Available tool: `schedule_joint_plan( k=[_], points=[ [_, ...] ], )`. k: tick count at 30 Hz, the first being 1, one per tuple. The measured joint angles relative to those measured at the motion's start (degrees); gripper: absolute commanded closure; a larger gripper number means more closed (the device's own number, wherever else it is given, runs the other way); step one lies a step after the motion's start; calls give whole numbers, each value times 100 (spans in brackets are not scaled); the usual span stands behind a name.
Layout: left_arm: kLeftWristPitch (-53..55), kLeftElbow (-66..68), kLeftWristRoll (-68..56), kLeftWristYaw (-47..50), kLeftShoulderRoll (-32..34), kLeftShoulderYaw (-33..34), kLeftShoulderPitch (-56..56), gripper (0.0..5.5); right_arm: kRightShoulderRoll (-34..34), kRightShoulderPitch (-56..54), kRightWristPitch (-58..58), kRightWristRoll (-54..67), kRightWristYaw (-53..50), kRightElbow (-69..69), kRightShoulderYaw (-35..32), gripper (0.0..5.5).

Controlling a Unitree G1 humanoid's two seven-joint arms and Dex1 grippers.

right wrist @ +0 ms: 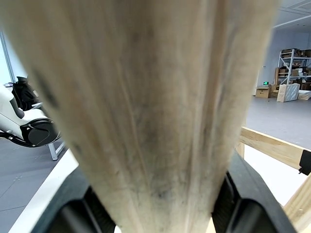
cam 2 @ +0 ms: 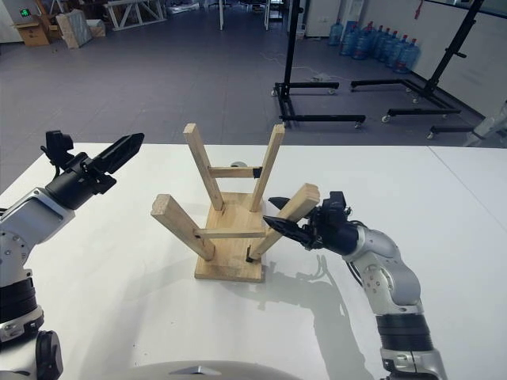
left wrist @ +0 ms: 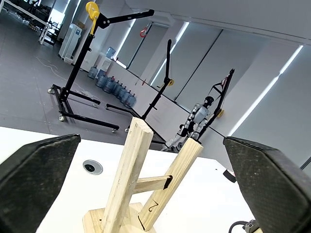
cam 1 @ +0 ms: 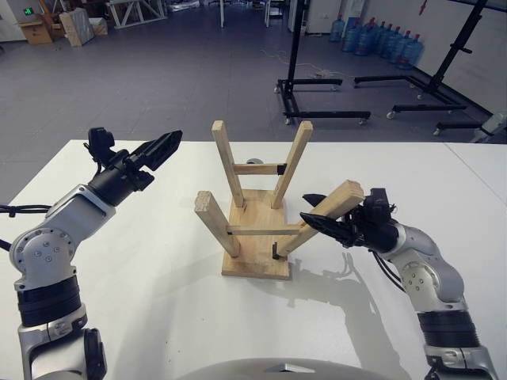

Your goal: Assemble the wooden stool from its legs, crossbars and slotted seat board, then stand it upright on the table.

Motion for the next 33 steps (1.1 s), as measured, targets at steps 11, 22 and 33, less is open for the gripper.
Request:
schedule_joint_plan(
  k=[11,22,33],
  points=[
    [0,-23,-2,0,-59,-37,22,10,-80,-111,44,43,32,-15,-140,342],
    [0,-30,-3,-2,-77,-89,23,10,-81,-95,111,-1,178,5,-66,342],
    [0,-105,-3,-6,-108,-135,36,10,-77,-467,-218,-326,344,399,143,342]
  ],
)
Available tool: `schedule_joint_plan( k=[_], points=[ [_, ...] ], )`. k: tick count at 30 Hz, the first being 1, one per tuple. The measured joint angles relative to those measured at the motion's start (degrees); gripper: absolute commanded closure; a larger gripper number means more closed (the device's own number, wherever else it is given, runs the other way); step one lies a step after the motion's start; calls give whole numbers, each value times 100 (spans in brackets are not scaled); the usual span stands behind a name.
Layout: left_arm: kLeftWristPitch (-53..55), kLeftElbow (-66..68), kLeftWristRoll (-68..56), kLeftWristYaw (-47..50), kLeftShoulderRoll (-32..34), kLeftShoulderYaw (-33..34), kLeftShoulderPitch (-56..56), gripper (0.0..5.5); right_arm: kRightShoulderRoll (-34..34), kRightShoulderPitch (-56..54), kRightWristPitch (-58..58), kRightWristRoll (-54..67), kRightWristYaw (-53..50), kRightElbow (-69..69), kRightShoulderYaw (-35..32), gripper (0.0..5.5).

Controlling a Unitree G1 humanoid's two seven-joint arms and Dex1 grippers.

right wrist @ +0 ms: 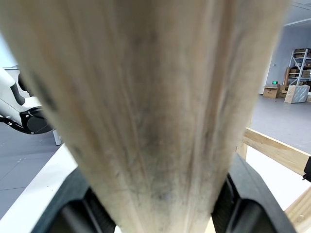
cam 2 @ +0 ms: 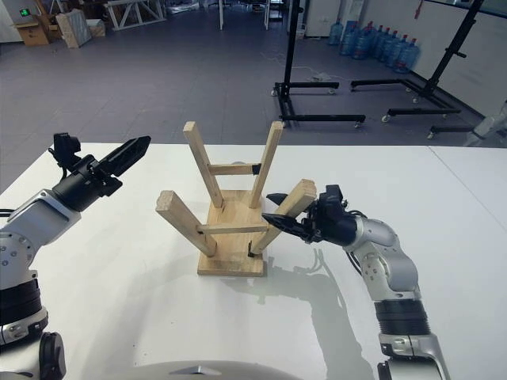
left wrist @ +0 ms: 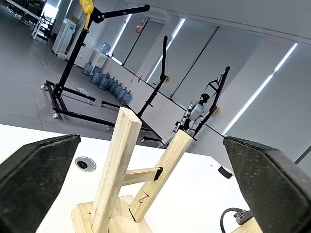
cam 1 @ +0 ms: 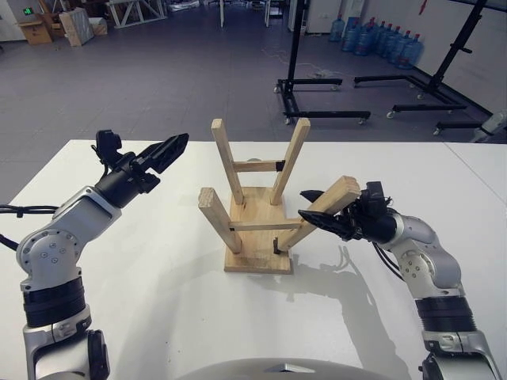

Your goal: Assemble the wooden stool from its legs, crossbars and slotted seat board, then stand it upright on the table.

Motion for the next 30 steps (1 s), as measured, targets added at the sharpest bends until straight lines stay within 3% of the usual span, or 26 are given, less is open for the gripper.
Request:
schedule_joint_plan(
  k=[10,30],
  points=[
    [-3,-43,10,-37,-15,-71,41,10,-152,141,-200,-272,213,-309,306,344],
    [-81,-94,179,-54,-124,-124,41,10,-35,10,-144,-683,-559,-636,798,345]
  ],
)
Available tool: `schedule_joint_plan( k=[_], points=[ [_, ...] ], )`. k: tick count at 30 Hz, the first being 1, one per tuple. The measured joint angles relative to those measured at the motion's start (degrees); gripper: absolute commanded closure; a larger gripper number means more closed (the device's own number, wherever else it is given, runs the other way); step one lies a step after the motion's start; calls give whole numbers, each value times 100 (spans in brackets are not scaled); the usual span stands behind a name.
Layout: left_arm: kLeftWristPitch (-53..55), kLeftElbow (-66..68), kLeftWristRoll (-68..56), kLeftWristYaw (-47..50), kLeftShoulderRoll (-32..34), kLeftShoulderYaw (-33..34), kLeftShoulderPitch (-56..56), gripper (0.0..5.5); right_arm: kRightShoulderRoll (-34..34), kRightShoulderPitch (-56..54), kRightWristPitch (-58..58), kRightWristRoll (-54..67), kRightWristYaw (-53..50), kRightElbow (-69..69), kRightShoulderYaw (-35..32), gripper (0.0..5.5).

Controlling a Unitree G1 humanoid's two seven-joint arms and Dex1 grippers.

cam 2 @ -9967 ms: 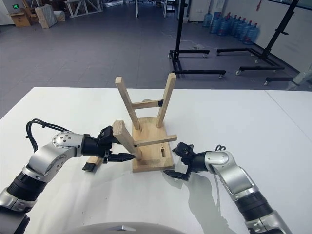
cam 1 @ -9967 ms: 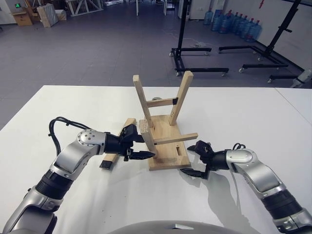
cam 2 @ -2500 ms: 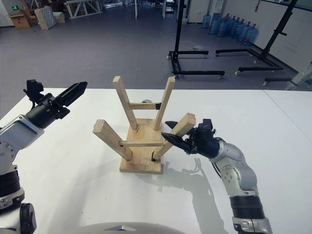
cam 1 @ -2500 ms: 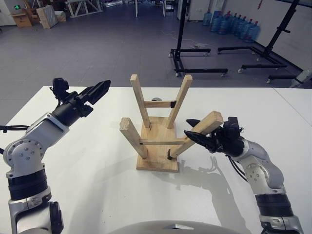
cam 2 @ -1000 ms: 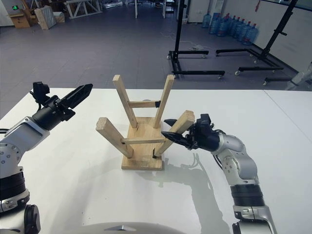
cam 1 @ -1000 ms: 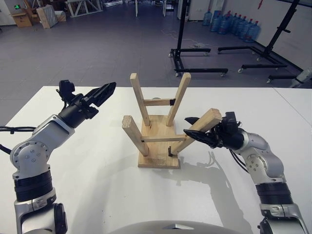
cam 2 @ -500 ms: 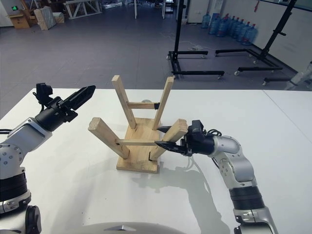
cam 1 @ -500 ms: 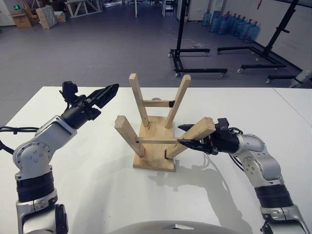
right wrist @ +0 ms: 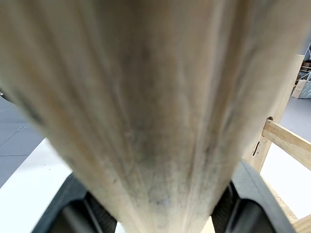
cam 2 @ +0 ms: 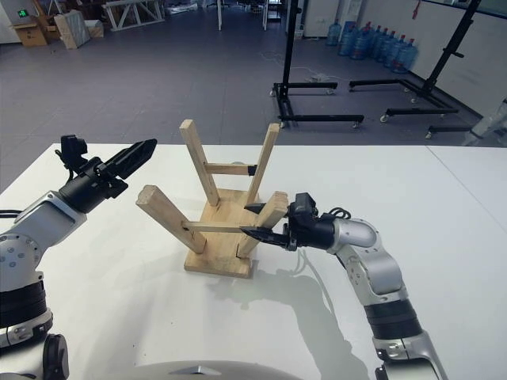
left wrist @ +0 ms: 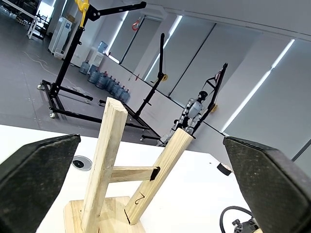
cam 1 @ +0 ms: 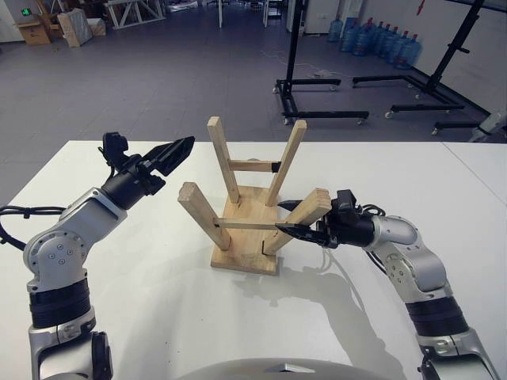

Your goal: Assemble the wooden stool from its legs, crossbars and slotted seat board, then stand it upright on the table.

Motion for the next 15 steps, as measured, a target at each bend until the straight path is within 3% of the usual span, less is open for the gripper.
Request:
schedule_joint_plan(
  k=[15],
  points=[
    [-89,4,208,-99,6,-75,-4,10,82,-125,19,-292,-269,-96,232,345]
  ],
)
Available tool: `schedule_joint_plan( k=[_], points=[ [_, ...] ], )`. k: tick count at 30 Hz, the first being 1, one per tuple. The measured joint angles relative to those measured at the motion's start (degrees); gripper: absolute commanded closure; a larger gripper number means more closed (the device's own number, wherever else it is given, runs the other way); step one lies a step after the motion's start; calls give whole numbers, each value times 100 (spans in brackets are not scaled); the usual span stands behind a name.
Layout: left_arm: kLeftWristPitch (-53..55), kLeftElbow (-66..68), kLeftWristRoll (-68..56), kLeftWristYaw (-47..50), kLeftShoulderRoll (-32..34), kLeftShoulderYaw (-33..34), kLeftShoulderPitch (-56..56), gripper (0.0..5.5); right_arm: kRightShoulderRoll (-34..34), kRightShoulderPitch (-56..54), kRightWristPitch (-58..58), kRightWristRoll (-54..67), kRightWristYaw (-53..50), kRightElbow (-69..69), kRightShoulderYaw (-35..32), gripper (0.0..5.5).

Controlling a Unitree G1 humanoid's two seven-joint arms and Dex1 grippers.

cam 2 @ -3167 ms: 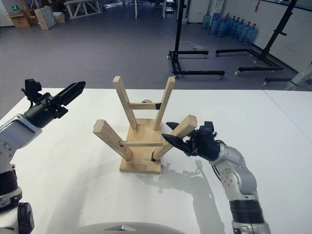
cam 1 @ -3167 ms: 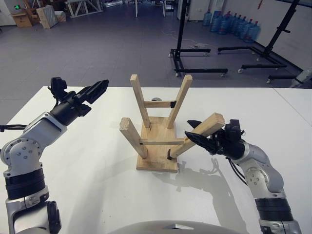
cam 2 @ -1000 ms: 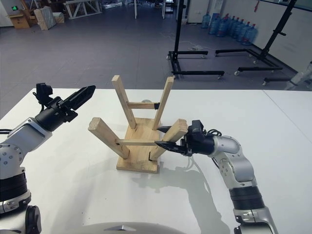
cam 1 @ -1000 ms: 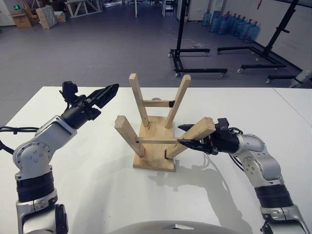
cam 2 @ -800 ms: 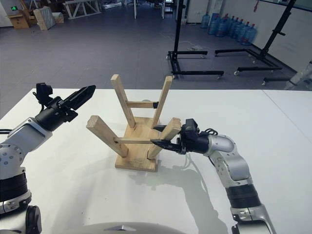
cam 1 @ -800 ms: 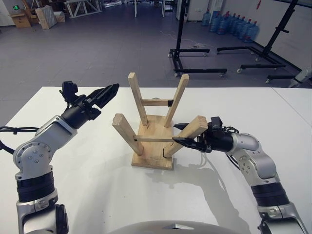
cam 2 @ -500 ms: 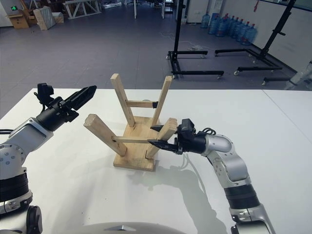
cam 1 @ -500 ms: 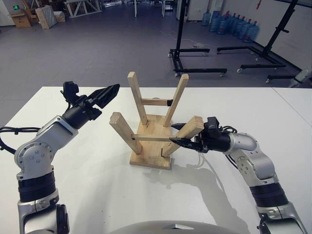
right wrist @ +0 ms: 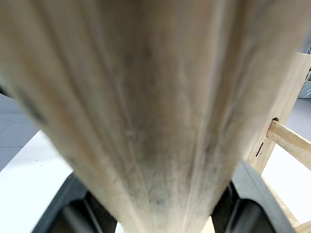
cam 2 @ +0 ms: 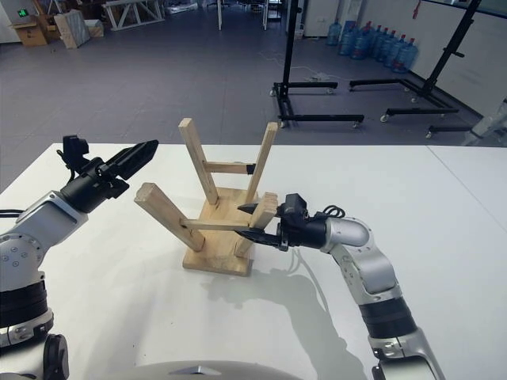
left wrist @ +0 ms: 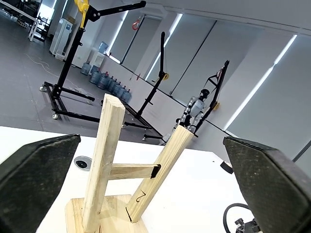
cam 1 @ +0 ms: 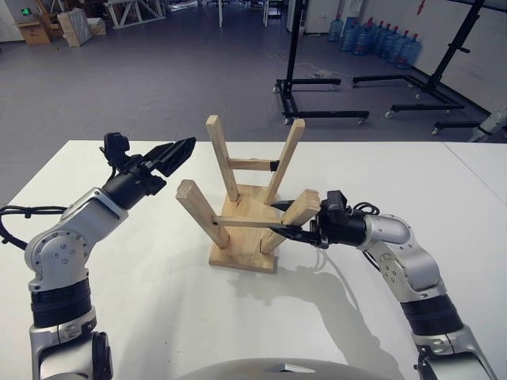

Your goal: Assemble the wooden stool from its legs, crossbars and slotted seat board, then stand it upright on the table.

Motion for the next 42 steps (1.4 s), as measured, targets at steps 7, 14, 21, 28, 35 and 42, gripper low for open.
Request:
schedule_joint_plan(
  k=[7,14,21,28,35,42],
  points=[
    [129,-788,390,674,847,-34,-815,10,60,-43,384,-52,-465,-217,55,345],
    [52,-1837,3181,707,2236,-2198,-1732,10,589,-339,693,-693,-1475,-429,632,345],
    [-469,-1837,5068,598,2213,-3362,-1600,10,1177,-788,1165,-1264,-2350,-305,1067,345],
    [-974,-1583,5405,323,1710,-2990,-1113,10,1456,-981,1395,-1572,-2777,-92,1222,345],
    [-1379,-1432,5880,-103,1643,-2970,-916,10,1496,-982,1499,-1577,-2850,-91,1216,345],
    [-2358,-580,6704,-363,1413,-3420,-759,10,1527,-979,1610,-1580,-2932,-184,1222,345]
  ],
)
